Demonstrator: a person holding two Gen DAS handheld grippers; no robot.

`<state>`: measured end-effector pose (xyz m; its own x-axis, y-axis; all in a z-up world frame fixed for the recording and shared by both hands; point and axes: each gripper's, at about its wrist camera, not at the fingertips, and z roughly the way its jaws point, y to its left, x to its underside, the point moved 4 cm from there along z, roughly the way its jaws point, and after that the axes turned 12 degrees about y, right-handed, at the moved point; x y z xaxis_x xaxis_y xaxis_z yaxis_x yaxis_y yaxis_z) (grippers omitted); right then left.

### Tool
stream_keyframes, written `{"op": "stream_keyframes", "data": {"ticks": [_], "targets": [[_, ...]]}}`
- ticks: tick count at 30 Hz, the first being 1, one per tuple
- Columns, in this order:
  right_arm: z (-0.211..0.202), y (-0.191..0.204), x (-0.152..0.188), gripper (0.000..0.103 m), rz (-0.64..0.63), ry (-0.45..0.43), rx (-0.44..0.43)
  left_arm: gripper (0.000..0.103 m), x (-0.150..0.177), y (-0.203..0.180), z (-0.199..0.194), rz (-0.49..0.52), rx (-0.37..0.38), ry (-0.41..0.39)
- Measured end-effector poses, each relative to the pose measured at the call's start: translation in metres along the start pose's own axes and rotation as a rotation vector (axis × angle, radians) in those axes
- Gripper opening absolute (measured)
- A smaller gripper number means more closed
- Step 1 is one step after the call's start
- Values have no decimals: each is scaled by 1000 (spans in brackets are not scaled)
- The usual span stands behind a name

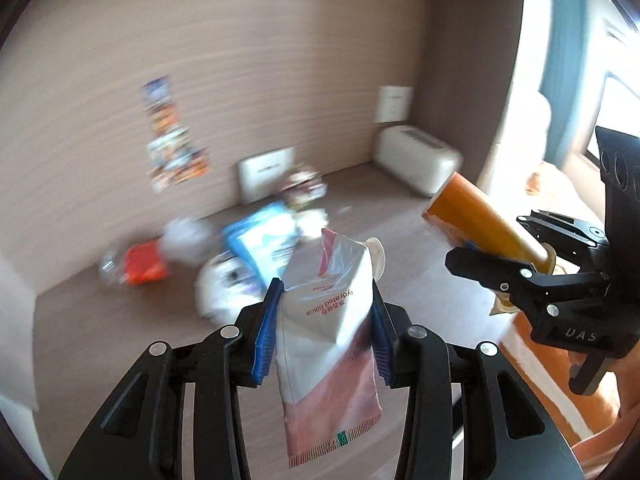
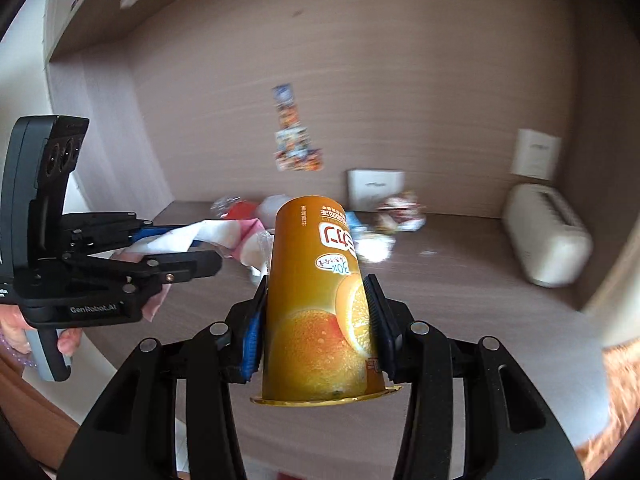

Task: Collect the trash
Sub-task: 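Carry the pink wrapper and orange cup over the white trash bin, then open the left tool over the bin while the right tool releases the cup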

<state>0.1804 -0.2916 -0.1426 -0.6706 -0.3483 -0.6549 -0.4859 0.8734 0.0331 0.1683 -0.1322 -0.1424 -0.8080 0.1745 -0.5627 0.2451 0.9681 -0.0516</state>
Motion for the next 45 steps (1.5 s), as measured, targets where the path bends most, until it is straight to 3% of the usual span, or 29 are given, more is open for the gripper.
{"op": "stream_keyframes", "data": {"ticks": [8, 15, 25, 30, 36, 45], "targets": [[-95, -55, 72, 47, 189, -61, 190, 40, -9, -132, 12, 211, 183, 0], [-158, -82, 153, 47, 336, -62, 305, 40, 19, -250, 20, 358, 305, 50], [-215, -98, 237, 47, 470, -71, 406, 41, 68, -348, 16, 474, 403, 95], [-218, -109, 270, 47, 518, -70, 414, 41, 91, -372, 31, 505, 407, 124], [-192, -133, 315, 47, 545, -63, 424, 41, 124, -390, 82, 527, 363, 166], [-94, -177, 400, 47, 606, 15, 354, 41, 195, -398, 208, 534, 322, 290]]}}
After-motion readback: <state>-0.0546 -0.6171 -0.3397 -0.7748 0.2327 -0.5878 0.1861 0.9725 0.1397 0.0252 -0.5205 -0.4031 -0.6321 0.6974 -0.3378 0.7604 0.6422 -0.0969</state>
